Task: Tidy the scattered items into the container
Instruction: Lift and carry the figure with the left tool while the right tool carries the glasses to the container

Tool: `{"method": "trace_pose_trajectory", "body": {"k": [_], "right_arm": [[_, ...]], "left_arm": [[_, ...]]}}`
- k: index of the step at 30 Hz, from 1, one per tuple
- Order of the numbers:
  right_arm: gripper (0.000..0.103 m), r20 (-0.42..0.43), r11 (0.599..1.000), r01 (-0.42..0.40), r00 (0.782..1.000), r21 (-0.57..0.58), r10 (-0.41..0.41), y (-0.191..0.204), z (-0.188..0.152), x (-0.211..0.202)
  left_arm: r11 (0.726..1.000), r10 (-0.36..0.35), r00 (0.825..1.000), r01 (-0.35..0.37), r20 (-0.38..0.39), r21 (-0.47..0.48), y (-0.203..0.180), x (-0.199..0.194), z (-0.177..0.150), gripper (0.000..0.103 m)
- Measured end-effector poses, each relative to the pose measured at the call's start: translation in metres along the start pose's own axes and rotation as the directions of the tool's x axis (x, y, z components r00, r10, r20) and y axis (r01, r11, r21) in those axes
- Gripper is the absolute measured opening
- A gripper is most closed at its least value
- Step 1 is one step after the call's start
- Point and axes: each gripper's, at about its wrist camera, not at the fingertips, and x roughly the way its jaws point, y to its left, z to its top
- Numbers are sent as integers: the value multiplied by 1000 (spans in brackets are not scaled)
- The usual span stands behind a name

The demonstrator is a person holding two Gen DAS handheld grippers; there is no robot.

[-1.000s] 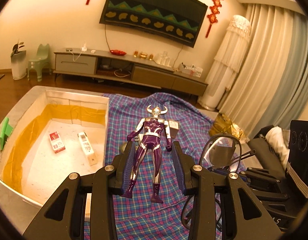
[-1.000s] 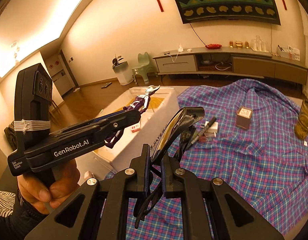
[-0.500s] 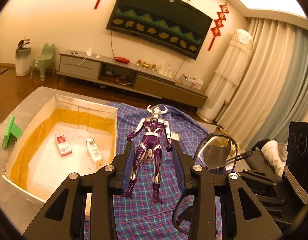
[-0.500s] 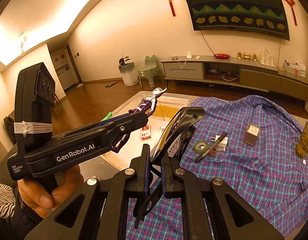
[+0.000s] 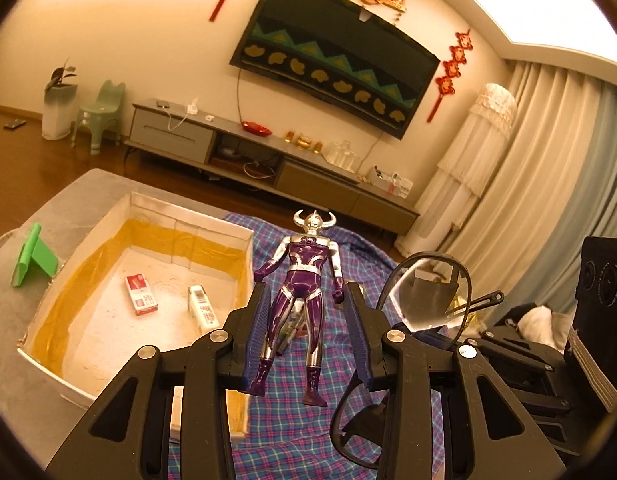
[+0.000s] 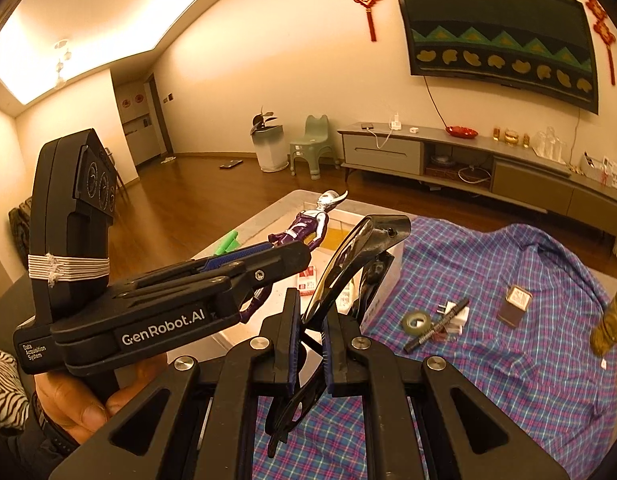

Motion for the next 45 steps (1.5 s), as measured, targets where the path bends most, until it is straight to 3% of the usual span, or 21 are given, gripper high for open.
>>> {"method": "trace_pose_trajectory", "body": {"k": [20,45], "right_arm": [[11,-43,998,-17,999,-65,14,27,24,47],[11,-161,993,-19,987,-115,0,26,44,135]], "left_arm": [[989,62,998,-61,5,-138,53,-4,9,38],[940,126,991,-130,-34,-316,134,-2,7,38]]}}
